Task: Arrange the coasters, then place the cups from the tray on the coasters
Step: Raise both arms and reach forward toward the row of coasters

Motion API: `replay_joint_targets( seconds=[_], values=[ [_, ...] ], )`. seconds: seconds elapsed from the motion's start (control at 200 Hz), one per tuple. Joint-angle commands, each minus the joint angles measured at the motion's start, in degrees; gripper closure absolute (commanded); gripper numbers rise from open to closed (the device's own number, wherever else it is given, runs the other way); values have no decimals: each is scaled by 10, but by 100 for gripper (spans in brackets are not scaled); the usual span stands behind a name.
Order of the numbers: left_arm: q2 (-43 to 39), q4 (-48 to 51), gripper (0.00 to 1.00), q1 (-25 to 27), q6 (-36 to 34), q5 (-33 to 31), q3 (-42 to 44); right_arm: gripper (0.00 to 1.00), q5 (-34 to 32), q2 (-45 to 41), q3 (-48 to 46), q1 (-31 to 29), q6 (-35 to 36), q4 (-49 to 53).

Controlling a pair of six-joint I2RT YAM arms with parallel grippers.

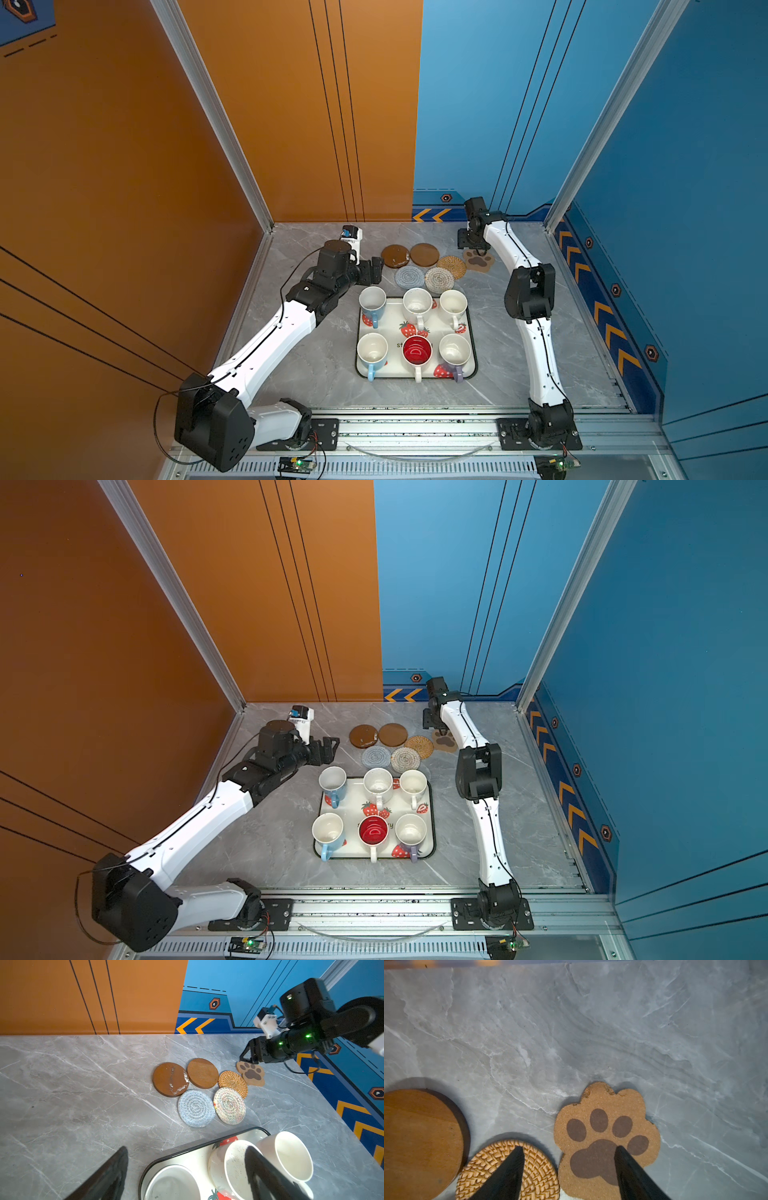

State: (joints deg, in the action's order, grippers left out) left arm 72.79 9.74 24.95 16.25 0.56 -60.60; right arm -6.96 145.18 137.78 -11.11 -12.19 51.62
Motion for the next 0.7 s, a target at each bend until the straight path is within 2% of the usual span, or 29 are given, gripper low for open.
replay_joint_targets(
  seconds=[0.0, 0.406, 0.691],
  values=[
    [6, 5, 12, 12, -27, 16, -21, 30, -26, 17, 19, 0, 7, 22],
    [7, 5, 12, 26, -44, 8, -25, 28, -44, 40, 19, 3, 5, 23],
    [11, 5, 11, 33, -51, 10, -27, 26, -24, 48, 17, 8, 2, 31]
  ],
)
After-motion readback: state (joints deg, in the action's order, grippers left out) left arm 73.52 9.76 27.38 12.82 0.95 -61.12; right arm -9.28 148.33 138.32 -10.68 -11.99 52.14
